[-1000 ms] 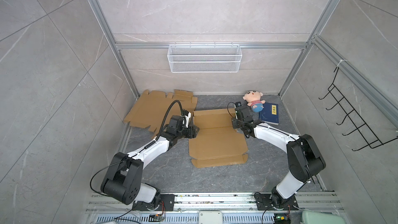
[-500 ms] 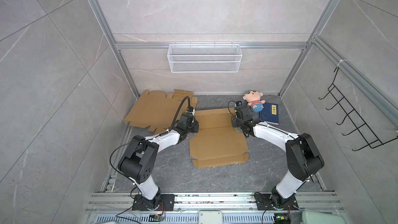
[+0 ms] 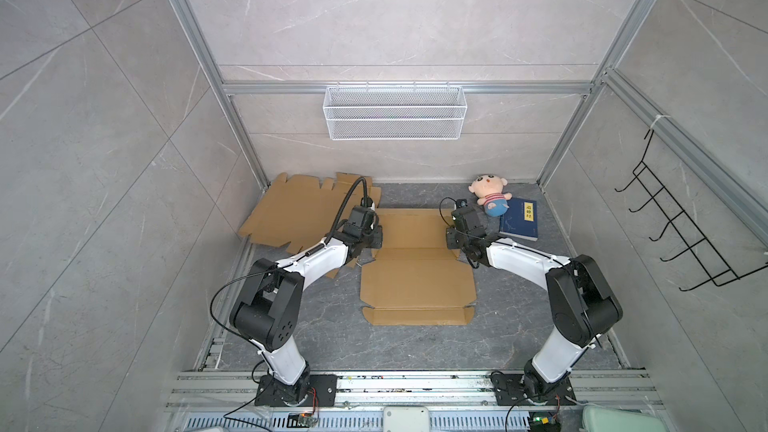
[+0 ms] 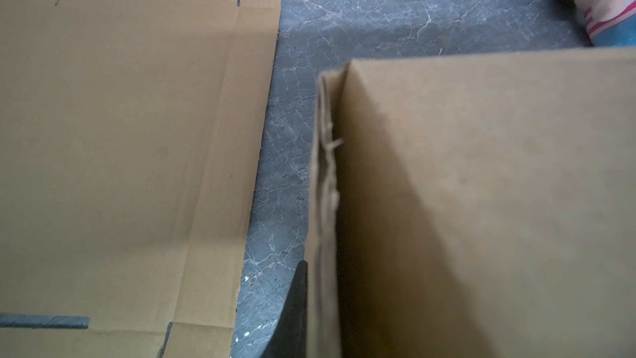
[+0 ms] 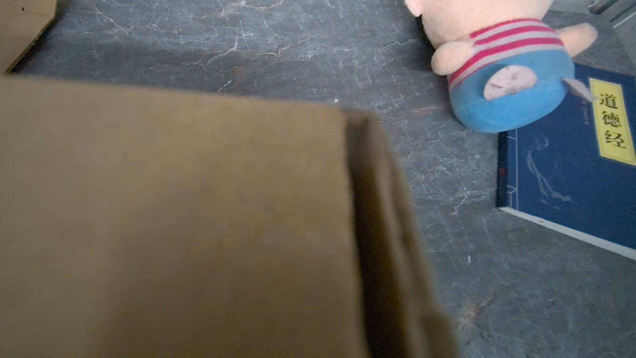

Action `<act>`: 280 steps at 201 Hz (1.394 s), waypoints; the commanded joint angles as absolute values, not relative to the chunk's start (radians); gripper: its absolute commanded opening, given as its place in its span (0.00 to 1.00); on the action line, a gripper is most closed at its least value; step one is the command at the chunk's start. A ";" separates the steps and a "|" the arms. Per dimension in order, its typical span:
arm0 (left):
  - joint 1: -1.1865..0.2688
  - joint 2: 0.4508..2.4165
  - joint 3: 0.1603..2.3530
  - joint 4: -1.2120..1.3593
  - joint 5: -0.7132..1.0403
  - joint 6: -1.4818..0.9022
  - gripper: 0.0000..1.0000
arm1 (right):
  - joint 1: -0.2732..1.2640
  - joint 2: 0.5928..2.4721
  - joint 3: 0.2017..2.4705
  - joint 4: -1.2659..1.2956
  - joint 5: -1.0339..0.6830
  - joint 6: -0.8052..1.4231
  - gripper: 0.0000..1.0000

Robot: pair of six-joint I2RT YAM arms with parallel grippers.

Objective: Fold the paper box

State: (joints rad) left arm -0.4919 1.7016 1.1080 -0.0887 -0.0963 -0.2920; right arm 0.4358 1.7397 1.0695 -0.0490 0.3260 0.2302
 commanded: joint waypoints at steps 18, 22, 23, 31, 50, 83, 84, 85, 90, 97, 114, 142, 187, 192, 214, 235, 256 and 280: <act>-0.492 1.719 1.196 -0.180 -0.049 -0.322 0.02 | 0.441 1.764 1.087 -0.108 0.410 0.305 0.06; -0.492 1.718 1.203 -0.189 -0.048 -0.324 0.02 | 0.446 1.761 1.087 -0.118 0.424 0.309 0.04; -0.492 1.718 1.204 -0.191 -0.047 -0.325 0.02 | 0.448 1.760 1.086 -0.121 0.428 0.310 0.03; -0.492 1.719 1.220 -0.210 -0.046 -0.333 0.01 | 0.461 1.754 1.086 -0.144 0.475 0.318 0.00; -0.493 1.718 1.258 -0.264 -0.033 -0.355 0.00 | 0.487 1.756 1.104 -0.234 0.598 0.353 0.00; -0.495 1.726 1.314 -0.339 -0.006 -0.366 0.00 | 0.499 1.763 1.131 -0.339 0.667 0.440 0.00; -0.495 1.726 1.315 -0.343 -0.006 -0.366 0.00 | 0.499 1.762 1.130 -0.341 0.665 0.441 0.00; -0.495 1.726 1.316 -0.346 -0.007 -0.367 0.00 | 0.499 1.761 1.130 -0.342 0.664 0.443 0.00; -0.495 1.729 1.326 -0.359 -0.007 -0.367 0.00 | 0.499 1.759 1.132 -0.347 0.657 0.447 0.00; -0.495 1.734 1.342 -0.387 -0.008 -0.364 0.00 | 0.499 1.756 1.135 -0.359 0.644 0.454 0.00; -0.495 1.757 1.406 -0.492 -0.014 -0.359 0.00 | 0.498 1.758 1.168 -0.422 0.573 0.465 0.00; -0.503 1.805 1.549 -0.724 -0.023 -0.329 0.00 | 0.498 1.758 1.223 -0.561 0.441 0.504 0.02; -0.526 1.945 1.772 -1.062 -0.017 -0.203 0.03 | 0.499 1.757 1.208 -0.684 0.182 0.569 0.06; -0.527 1.967 1.789 -1.089 -0.016 -0.188 0.03 | 0.499 1.757 1.201 -0.685 0.154 0.576 0.07; -0.531 2.051 1.855 -1.175 -0.014 -0.139 0.04 | 0.498 1.755 1.169 -0.682 0.064 0.587 0.13; -0.534 2.129 1.922 -1.245 -0.026 -0.108 0.05 | 0.499 1.766 1.153 -0.686 0.027 0.577 0.20; -0.538 2.192 1.988 -1.299 -0.040 -0.089 0.06 | 0.499 1.790 1.161 -0.705 -0.016 0.557 0.30; -0.538 2.244 2.048 -1.351 -0.063 -0.073 0.07 | 0.497 1.758 1.156 -0.716 -0.041 0.523 0.46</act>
